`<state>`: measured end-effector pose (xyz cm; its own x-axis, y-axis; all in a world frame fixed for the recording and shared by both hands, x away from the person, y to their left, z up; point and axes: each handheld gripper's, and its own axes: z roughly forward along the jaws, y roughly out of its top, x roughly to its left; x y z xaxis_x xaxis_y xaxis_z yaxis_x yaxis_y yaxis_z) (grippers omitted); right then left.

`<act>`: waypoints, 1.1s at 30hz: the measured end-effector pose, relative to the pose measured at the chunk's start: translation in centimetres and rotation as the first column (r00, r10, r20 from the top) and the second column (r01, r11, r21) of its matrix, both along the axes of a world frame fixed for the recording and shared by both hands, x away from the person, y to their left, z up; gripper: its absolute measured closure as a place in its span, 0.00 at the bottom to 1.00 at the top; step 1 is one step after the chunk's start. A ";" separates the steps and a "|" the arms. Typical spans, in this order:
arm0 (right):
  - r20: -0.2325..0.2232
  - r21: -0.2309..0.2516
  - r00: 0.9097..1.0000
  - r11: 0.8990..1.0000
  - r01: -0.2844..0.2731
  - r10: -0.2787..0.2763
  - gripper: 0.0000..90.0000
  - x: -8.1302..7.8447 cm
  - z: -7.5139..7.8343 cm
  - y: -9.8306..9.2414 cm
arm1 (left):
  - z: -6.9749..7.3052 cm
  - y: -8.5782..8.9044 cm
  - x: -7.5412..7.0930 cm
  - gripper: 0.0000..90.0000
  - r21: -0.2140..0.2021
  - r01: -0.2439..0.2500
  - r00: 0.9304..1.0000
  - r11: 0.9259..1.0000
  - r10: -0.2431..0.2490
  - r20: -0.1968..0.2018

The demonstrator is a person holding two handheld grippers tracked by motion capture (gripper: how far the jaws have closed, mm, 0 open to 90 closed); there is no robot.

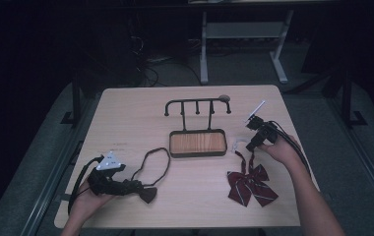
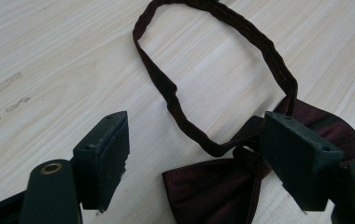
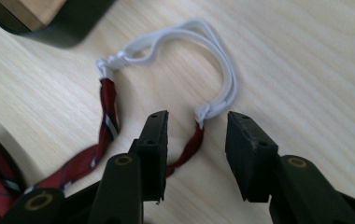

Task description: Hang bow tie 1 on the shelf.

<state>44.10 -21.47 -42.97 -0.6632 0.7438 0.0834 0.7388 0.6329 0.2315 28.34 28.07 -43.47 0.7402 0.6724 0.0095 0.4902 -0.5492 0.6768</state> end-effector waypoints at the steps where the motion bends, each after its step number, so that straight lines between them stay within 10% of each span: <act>1: -0.001 -0.012 1.000 1.000 0.002 -0.002 0.66 0.0 0.0 0.1 | 0.0 0.0 0.0 0.28 0.000 0.000 1.000 1.000 0.000 0.000; 33: -0.043 -0.087 0.999 0.996 -0.031 0.027 0.84 0.1 -1.0 1.0 | 0.1 0.0 -0.1 0.28 -0.005 0.002 1.000 1.000 -0.002 0.002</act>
<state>44.24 -20.47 -43.92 -0.6818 0.7301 0.0463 0.7278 0.6706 0.1435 28.28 28.08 -43.36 0.7417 0.6707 0.0076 0.4876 -0.5470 0.6805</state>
